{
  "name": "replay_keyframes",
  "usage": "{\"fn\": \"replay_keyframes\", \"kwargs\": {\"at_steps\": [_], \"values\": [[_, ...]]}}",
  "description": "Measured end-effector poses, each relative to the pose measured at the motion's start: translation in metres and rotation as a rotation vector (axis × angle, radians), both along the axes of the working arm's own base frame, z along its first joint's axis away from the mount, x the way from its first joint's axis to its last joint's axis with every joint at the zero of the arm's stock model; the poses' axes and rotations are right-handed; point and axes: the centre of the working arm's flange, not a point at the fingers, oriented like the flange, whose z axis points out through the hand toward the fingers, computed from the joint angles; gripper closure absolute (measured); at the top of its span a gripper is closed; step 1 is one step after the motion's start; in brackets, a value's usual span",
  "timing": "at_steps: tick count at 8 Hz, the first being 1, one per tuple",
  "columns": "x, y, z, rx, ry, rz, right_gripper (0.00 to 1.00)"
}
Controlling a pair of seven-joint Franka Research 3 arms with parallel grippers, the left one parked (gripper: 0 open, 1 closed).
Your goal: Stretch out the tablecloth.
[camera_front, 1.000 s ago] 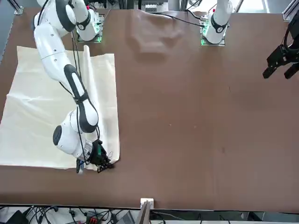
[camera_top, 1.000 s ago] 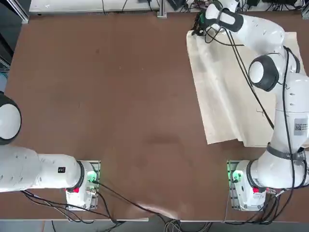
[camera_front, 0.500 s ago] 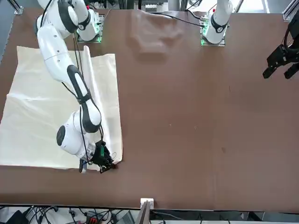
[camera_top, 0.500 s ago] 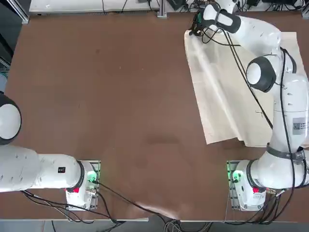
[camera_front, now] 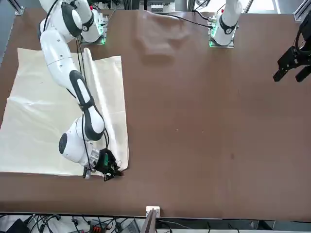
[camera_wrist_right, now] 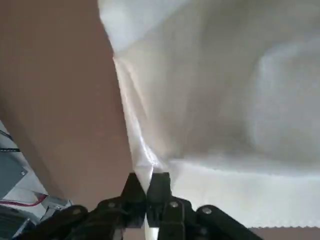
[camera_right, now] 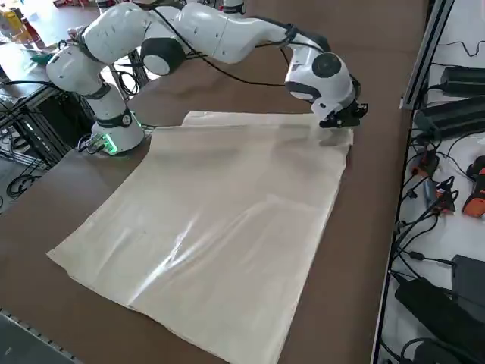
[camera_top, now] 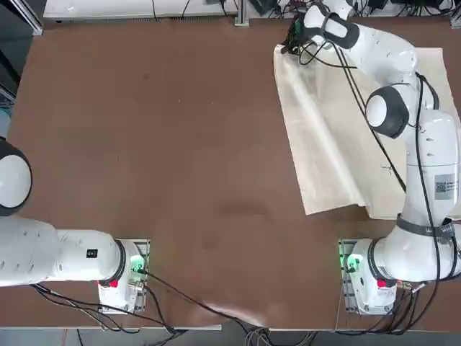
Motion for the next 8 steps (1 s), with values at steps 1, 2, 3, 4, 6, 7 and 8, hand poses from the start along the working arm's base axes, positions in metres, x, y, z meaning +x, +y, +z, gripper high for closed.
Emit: {"fn": "replay_keyframes", "kwargs": {"at_steps": [1,2,3,4,6,7,8], "values": [[0.000,0.001,0.001,0.007,0.017,-0.022,0.95],[0.000,0.001,0.002,0.011,0.024,-0.033,0.95],[0.000,0.000,0.002,0.010,0.028,-0.032,0.95],[0.000,-0.001,0.001,0.008,0.032,-0.030,0.95],[0.001,-0.007,-0.001,-0.004,0.030,-0.019,0.95],[0.002,-0.011,-0.001,-0.010,0.024,-0.012,0.96],[0.003,-0.014,-0.001,-0.016,0.020,-0.006,0.96]]}}
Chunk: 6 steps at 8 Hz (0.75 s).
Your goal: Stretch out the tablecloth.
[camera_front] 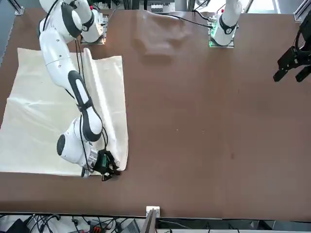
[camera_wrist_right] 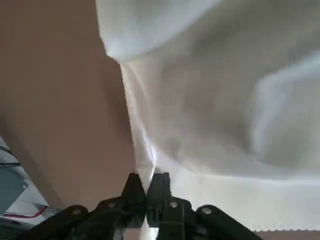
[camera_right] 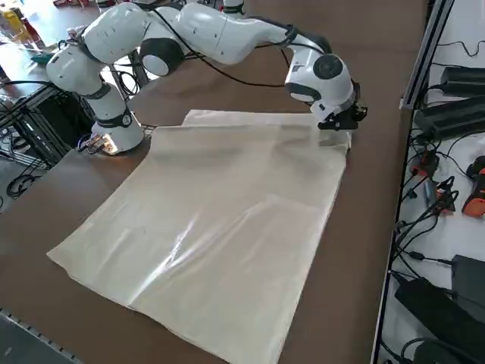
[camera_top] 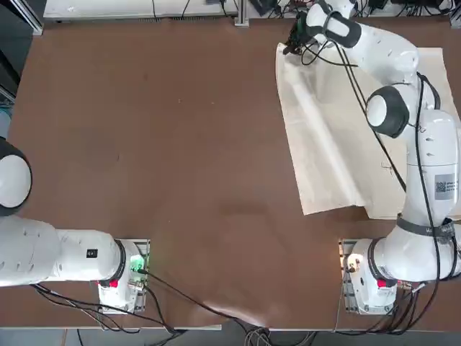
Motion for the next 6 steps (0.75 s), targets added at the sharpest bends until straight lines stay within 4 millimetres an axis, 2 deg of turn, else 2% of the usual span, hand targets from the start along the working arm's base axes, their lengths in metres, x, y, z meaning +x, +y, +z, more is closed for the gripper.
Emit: {"fn": "replay_keyframes", "kwargs": {"at_steps": [6], "values": [[0.0009,-0.0054,-0.0019,0.000,0.005,-0.003,0.96]]}}
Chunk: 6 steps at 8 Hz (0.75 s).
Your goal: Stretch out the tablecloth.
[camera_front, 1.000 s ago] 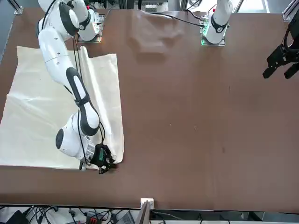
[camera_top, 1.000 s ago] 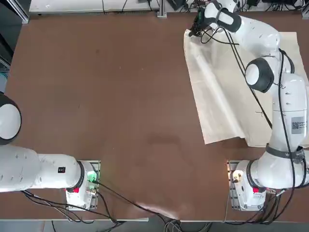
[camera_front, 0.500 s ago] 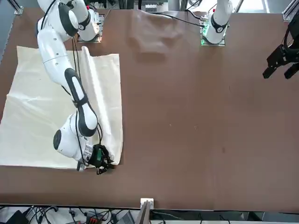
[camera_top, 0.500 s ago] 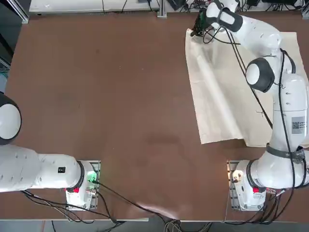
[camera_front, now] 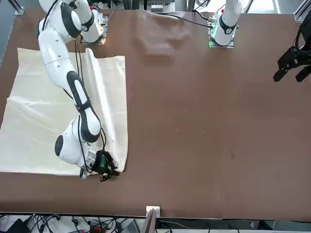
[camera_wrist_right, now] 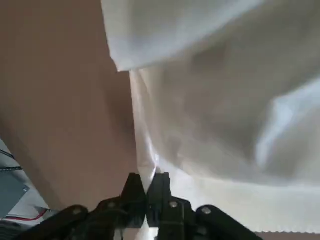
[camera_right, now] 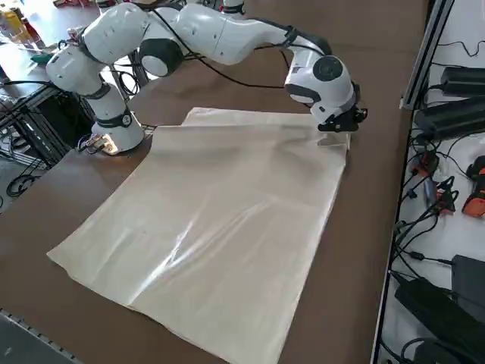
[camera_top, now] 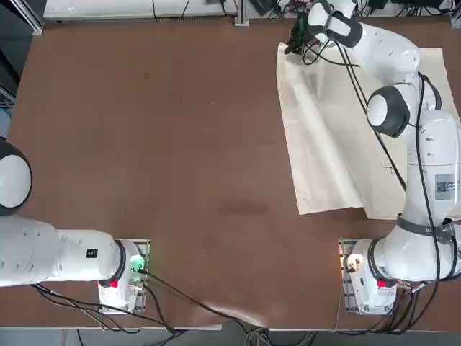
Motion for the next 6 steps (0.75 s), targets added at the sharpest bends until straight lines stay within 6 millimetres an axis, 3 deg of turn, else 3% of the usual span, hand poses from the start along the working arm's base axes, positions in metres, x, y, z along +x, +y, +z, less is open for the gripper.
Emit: {"fn": "replay_keyframes", "kwargs": {"at_steps": [6], "values": [[-0.0017,0.0089,-0.0042,0.022,-0.001,-0.012,0.95]]}}
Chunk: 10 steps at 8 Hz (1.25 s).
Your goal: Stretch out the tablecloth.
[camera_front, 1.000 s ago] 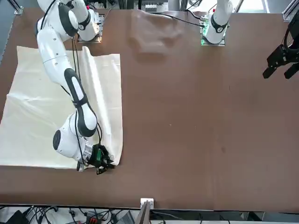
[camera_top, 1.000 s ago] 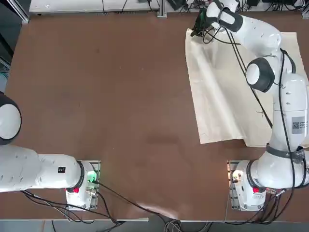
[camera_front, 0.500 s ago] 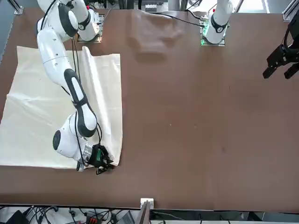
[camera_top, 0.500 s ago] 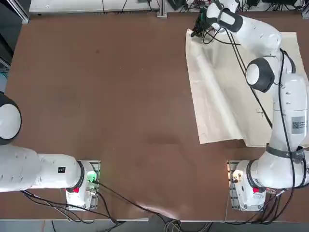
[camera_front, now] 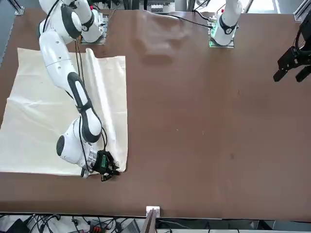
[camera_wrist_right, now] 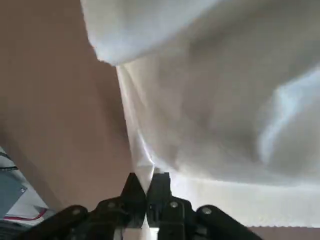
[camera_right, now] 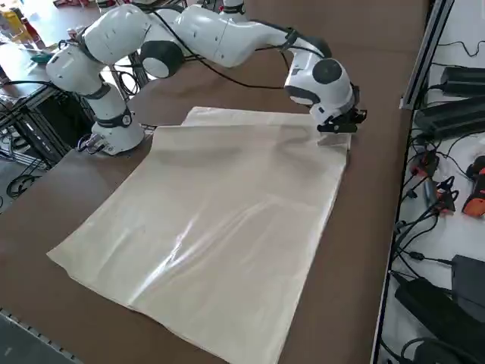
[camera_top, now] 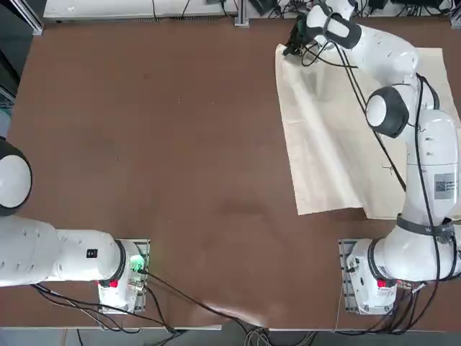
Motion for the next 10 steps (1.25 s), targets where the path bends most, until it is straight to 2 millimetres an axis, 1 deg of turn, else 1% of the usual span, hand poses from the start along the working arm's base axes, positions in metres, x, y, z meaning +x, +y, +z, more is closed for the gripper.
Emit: {"fn": "replay_keyframes", "kwargs": {"at_steps": [3,5,8,10], "values": [[-0.003,0.017,0.004,0.021,-0.010,0.010,0.95],[-0.005,0.029,0.002,0.028,-0.022,0.011,0.95],[-0.005,0.031,-0.005,0.039,-0.011,-0.031,0.93],[-0.001,0.026,-0.006,0.051,0.006,-0.079,0.93]]}}
